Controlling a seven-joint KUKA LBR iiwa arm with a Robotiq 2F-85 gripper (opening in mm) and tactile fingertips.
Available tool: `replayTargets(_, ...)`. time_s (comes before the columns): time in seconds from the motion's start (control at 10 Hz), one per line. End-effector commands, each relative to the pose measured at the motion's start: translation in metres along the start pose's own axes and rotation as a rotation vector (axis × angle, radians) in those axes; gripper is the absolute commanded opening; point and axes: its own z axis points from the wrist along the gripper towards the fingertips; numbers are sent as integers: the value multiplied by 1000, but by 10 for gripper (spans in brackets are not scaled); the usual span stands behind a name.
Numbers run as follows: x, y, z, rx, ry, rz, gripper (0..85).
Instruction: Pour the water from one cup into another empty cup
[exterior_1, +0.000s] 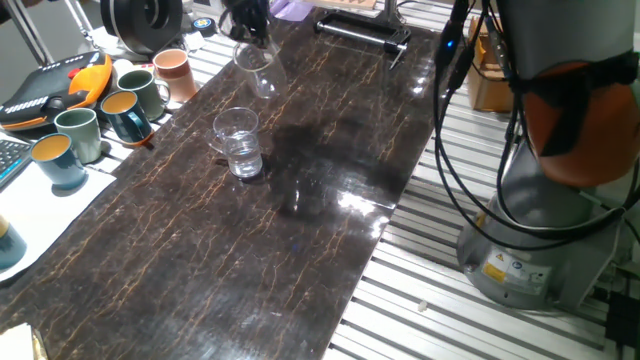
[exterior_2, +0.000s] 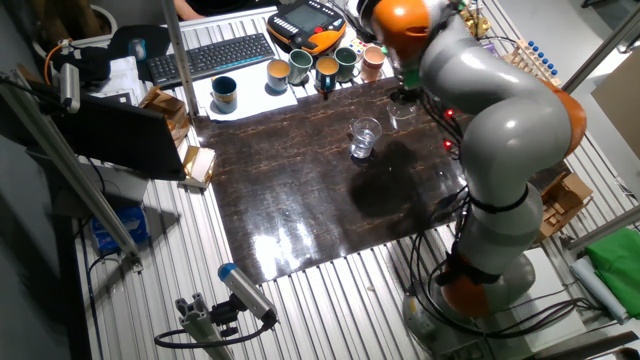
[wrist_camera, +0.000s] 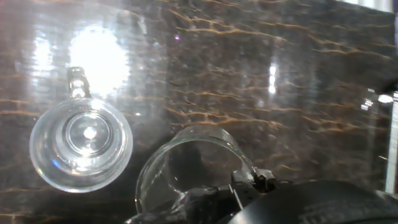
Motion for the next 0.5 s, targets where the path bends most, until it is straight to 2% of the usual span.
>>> replayTargets(0.0,-2,-1,6,-108,-3,-6,7)
replayTargets(0.3,-11,-1,29,-117,-21,-29,7)
replayTargets(0.4,-12,-1,34,-100,-25,-38,7)
